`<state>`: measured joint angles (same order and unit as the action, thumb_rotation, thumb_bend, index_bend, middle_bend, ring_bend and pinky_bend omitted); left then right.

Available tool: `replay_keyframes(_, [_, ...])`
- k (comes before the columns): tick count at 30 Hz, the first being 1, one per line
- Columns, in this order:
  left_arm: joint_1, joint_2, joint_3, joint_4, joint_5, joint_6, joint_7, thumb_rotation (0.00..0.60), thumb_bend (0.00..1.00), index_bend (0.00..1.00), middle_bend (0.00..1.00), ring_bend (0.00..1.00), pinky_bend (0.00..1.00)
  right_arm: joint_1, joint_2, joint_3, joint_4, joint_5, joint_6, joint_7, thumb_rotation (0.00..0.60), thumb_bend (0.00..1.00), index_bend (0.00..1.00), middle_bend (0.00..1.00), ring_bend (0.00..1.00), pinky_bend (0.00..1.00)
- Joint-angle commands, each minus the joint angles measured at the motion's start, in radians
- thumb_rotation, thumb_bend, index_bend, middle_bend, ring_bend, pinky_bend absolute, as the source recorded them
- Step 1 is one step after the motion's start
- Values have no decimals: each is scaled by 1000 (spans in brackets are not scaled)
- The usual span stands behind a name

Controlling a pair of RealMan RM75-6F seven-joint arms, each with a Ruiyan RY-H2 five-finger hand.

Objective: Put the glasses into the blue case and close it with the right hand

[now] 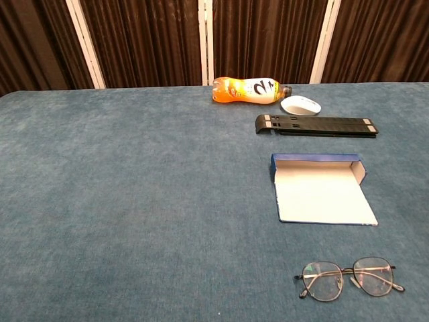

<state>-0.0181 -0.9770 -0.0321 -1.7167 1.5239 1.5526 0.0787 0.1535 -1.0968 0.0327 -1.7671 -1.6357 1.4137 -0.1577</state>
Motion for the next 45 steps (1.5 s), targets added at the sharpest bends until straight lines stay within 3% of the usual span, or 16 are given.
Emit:
replay_keyframes(1, [-12, -8, -4, 6, -18, -26, 11, 600, 0, 0, 0, 0, 0, 75, -11, -16, -5, -15, -126, 46, 600, 0, 108, 0, 0, 0])
replay_keyframes(8, [-34, -19, -21, 8, -71, -69, 33, 600, 0, 0, 0, 0, 0, 232, -59, -19, -12, -8, -383, 112, 600, 0, 358, 0, 0, 0])
replay_keyframes(11, [-36, -21, -22, 8, -80, -75, 39, 600, 0, 0, 0, 0, 0, 271, -98, -12, 2, 10, -444, 103, 600, 35, 385, 0, 0, 0])
replay_keyframes(16, [-41, -28, -23, 12, -93, -86, 53, 600, 0, 0, 0, 0, 0, 346, -172, 7, 31, 125, -586, 38, 600, 133, 415, 0, 0, 0])
replay_keyframes(20, [-42, -26, -24, 12, -97, -86, 47, 600, 0, 0, 0, 0, 0, 376, -217, 6, 42, 202, -637, -47, 600, 154, 431, 0, 0, 0])
replay_keyframes(32, [-51, -25, -21, 5, -89, -93, 49, 600, 0, 0, 0, 0, 0, 395, -268, -17, 48, 330, -630, -178, 600, 212, 452, 0, 0, 0])
replay_keyframes(45, [-58, -29, -19, -2, -90, -99, 62, 600, 0, 0, 0, 0, 0, 394, -270, -52, 52, 320, -601, -179, 600, 230, 480, 0, 0, 0])
